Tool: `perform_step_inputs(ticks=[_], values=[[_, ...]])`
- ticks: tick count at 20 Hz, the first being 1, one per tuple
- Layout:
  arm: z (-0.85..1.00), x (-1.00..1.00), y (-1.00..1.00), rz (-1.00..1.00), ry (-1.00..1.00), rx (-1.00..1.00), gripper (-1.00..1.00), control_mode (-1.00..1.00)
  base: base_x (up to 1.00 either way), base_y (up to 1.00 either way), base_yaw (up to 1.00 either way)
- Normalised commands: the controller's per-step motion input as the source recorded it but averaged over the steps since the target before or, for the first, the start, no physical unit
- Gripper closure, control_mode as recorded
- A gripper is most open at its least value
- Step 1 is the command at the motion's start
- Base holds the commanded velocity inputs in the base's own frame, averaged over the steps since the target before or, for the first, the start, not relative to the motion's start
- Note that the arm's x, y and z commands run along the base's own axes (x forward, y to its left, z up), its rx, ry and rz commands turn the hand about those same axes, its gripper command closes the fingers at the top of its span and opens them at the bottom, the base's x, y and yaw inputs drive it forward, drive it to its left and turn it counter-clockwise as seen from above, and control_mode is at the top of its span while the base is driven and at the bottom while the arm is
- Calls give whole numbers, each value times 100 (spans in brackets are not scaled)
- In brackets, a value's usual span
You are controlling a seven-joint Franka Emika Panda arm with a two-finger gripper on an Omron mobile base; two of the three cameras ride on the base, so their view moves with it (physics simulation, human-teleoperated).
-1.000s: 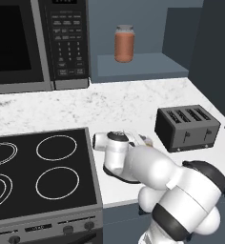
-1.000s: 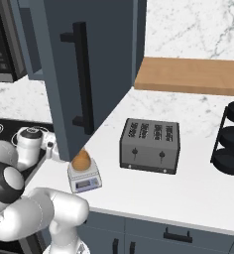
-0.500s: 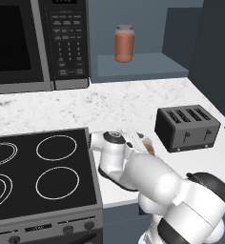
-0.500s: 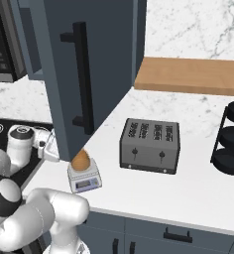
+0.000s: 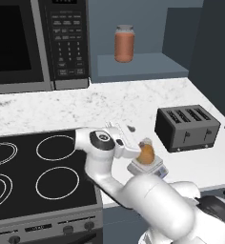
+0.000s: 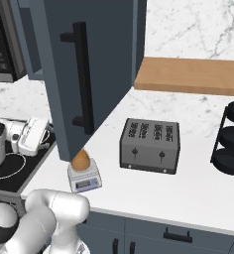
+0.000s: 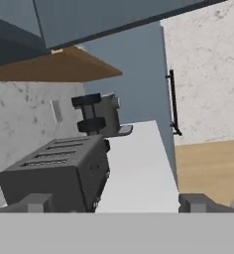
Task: Pick the honey bottle and place it on the digital scale for weighing, and close the cabinet.
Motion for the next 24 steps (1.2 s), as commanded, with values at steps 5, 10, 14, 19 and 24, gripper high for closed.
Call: perform_step_inputs(ticks=[5, 10, 14, 19, 24], values=[[73, -98, 33, 4, -43, 11, -100, -100, 0, 0, 0], [70, -100, 0, 2, -53, 22, -100, -100, 0, 0, 0], [31, -100, -9, 0, -59, 30, -100, -100, 0, 0, 0], [-46, -54, -54, 10, -55, 21, -100, -100, 0, 0, 0], [9, -45, -85, 8, -58, 21, -100, -100, 0, 0, 0]])
